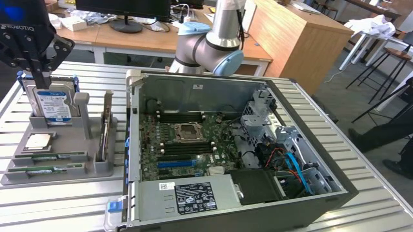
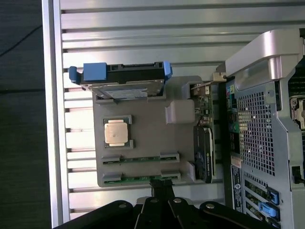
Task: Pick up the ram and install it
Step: 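Reach for the ram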
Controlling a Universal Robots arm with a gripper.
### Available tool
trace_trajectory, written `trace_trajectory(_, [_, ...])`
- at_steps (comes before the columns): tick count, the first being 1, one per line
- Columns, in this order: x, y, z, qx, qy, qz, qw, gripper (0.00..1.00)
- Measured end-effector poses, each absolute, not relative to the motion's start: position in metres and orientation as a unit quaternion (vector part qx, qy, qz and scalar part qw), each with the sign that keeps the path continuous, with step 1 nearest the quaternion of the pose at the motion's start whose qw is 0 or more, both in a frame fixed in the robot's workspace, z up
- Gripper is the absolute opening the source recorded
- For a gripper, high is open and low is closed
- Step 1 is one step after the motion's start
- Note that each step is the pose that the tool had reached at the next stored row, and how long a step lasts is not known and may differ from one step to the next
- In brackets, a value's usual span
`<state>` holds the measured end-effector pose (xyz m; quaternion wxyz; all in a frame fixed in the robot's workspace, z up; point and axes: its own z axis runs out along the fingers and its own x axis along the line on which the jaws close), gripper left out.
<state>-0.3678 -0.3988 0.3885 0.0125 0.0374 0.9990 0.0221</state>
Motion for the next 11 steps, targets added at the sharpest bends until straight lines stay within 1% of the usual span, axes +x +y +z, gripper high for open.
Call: trace_trajectory(11, [-0.3678, -0.4033, 0.3885, 0.037, 0.999, 0.022, 0.012, 0.10])
